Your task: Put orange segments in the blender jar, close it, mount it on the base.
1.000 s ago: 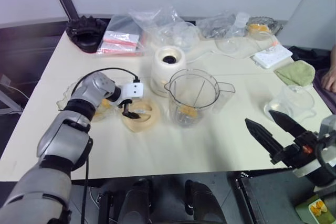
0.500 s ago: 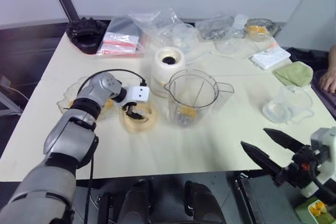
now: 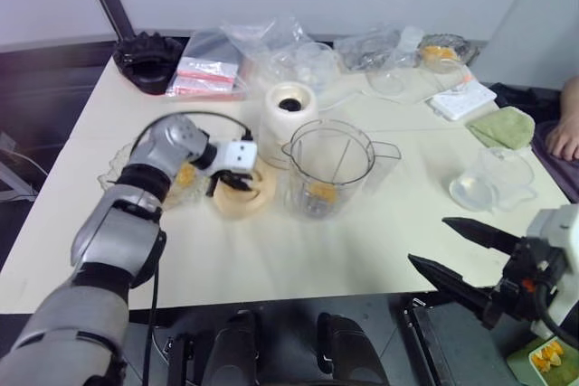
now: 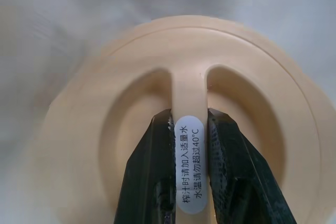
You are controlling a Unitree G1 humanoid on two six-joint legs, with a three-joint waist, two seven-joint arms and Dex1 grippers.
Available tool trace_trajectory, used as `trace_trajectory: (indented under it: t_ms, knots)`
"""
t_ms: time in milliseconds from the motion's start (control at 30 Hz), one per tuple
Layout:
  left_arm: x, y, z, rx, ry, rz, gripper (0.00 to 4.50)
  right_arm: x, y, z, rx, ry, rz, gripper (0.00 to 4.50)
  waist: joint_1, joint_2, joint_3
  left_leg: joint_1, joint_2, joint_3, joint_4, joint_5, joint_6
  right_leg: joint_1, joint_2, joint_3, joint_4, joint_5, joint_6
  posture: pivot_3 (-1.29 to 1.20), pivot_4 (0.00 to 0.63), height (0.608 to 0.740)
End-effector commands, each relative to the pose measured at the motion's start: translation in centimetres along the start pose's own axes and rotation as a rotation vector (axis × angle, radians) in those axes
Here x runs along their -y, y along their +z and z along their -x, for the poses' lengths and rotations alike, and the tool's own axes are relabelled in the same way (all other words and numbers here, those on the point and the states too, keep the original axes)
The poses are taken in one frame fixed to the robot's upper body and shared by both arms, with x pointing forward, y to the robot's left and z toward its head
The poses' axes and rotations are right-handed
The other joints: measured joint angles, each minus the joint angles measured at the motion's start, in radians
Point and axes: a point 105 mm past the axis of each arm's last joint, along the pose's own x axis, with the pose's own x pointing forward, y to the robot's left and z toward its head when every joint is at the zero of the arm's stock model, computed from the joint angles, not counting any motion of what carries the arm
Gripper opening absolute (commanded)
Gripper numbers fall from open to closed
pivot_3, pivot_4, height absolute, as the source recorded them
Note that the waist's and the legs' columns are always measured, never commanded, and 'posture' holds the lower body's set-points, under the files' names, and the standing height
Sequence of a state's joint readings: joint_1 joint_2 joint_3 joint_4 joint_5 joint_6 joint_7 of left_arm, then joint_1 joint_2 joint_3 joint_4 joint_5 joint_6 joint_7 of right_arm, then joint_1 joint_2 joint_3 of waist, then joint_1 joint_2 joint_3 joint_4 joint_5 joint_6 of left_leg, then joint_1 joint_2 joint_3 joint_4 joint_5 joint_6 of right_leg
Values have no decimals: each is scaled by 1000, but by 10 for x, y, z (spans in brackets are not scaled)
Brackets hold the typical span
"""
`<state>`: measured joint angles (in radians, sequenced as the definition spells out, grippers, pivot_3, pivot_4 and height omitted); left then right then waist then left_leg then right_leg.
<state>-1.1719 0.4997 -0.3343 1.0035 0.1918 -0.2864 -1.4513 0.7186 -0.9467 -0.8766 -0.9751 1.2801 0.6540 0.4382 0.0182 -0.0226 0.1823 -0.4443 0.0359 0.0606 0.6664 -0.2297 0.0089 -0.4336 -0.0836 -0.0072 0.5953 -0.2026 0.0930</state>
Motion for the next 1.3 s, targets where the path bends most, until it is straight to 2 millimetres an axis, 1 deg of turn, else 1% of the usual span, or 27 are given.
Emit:
trace_trajectory:
  t_ms: [33,133,167,233,300,333,400,467,533,633,700,767,867,1000,1133,1300]
  knots:
    - [-33,54,48,120,126,-106,252,2,-1,-2,0,7,-5,4500,3,0,0,-1,-3,0,0,-1,1,-1,0,0,0,0,0,0,150,740]
    - [-44,85,87,143,147,-165,252,6,-4,-3,-5,2,-13,4500,2,0,0,-1,-4,0,0,-2,4,0,0,1,1,-2,3,0,150,740]
    - [-49,93,97,128,166,-179,252,8,-4,-3,-3,-8,-14,4500,0,0,0,-1,-4,0,0,-3,4,0,0,1,1,-2,3,0,150,740]
    - [-58,104,105,116,213,-193,252,12,-5,-3,5,-24,-14,4500,-2,-1,0,-1,-4,0,0,-2,4,0,1,1,1,-2,3,0,150,740]
    - [-72,123,110,159,275,-169,252,18,-5,-5,16,-46,-11,4500,1,-1,0,1,-4,-1,1,-2,4,2,1,1,1,-2,3,0,150,740]
    - [-78,139,109,214,284,-145,252,21,-4,-7,30,-56,-6,4500,1,-1,0,1,-4,-2,2,-2,4,3,2,1,1,-2,3,0,150,740]
    - [-81,157,105,283,261,-106,252,24,-3,-11,49,-66,4,4500,2,-1,0,2,-4,-4,5,-2,4,5,2,1,1,-2,3,0,150,740]
    - [-74,181,86,364,126,-51,252,27,-2,-16,76,-74,10,4500,0,-1,0,1,-4,-4,9,-2,3,6,2,1,1,-2,3,0,150,740]
    - [-70,195,72,399,49,-12,252,28,-2,-22,94,-81,19,4500,-2,-1,1,-1,-4,-6,12,-3,4,6,1,1,0,-2,3,0,150,740]
    - [-67,208,55,388,1,12,252,25,-4,-29,110,-82,12,4500,-6,-1,1,-2,-4,-6,14,-4,6,6,1,1,0,-2,3,0,150,740]
    - [-60,216,48,386,-67,32,252,22,-8,-32,113,-79,1,4500,-7,0,1,-2,-4,-6,13,-4,7,5,1,2,2,-2,3,0,150,740]
    - [-54,218,42,364,-110,34,252,20,-9,-34,121,-79,-2,4500,-6,0,1,-2,-4,-6,13,-5,8,4,2,2,4,-2,3,0,150,740]
    - [-47,213,28,299,-143,15,252,26,-10,-37,137,-108,-4,4500,-5,0,1,-2,-4,-6,13,-5,8,3,3,1,5,-2,3,0,150,740]
    - [-39,198,15,188,-166,2,252,27,-11,-41,138,-123,0,4500,-6,2,0,-1,-3,-7,13,-5,8,4,2,1,5,-2,3,0,150,740]
    - [-30,190,5,141,-197,-15,252,25,-13,-45,146,-117,-8,4500,-6,2,0,-1,-3,-6,14,-5,8,4,2,2,5,-2,3,0,150,740]
    - [-26,176,-8,64,-199,-33,252,24,-15,-49,160,-128,-19,4500,-3,2,0,-2,-4,-7,14,-5,8,4,2,2,4,-2,3,0,150,740]
